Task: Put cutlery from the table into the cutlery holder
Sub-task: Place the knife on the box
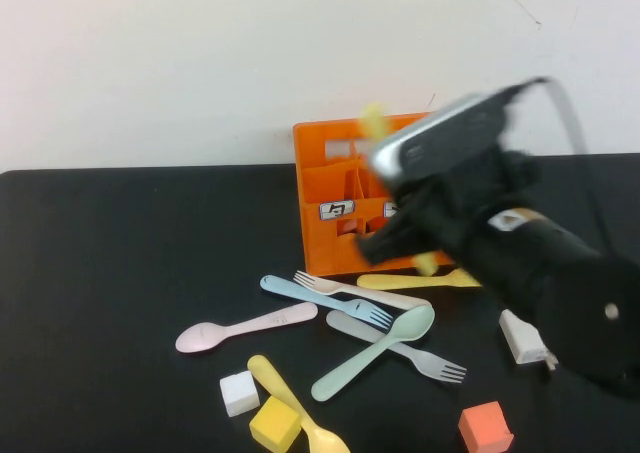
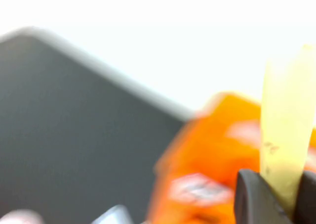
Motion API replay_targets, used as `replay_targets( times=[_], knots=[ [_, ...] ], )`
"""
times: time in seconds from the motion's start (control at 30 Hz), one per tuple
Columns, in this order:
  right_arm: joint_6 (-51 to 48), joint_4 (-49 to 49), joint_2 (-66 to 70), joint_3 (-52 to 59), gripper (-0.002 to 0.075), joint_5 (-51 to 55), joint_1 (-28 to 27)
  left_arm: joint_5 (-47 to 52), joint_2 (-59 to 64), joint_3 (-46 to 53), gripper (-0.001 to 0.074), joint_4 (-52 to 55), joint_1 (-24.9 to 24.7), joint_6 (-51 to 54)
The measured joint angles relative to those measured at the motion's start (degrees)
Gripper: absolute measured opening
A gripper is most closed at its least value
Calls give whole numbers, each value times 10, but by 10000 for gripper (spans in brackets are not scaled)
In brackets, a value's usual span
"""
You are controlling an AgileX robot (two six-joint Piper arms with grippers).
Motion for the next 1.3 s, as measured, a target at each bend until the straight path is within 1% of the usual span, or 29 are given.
replay_targets(
  times=[0.07,0.13,0.2,0.27,0.37,0.47,0.57,0.73,1.0,1.13,1.2,1.3],
  knots=[
    [30,37,-5,19,147,-115,11,0,0,0,-1,0,0,0],
    [82,45,-6,29,147,-192,13,0,0,0,-1,0,0,0],
    [149,33,-6,33,147,-247,13,0,0,0,-1,0,0,0],
    [224,-11,-6,34,147,-294,13,0,0,0,-1,0,0,0],
    [299,-125,2,34,147,-337,-1,0,0,0,-1,0,0,0],
    [333,-221,17,34,146,-341,-16,0,0,0,-1,-1,0,0],
    [363,-264,37,34,146,-336,-27,0,0,0,-1,-1,0,0],
    [390,-273,60,34,146,-320,-47,0,0,0,-1,-1,0,0],
    [383,-283,66,34,146,-299,-88,0,0,0,-1,-1,0,0],
    [384,-306,66,34,146,-284,-98,0,0,0,-1,-1,0,0],
    [384,-327,66,34,146,-263,-104,0,0,0,-1,-1,0,0],
    [384,-333,66,34,146,-240,-114,0,0,0,-1,-1,0,0]
  ],
)
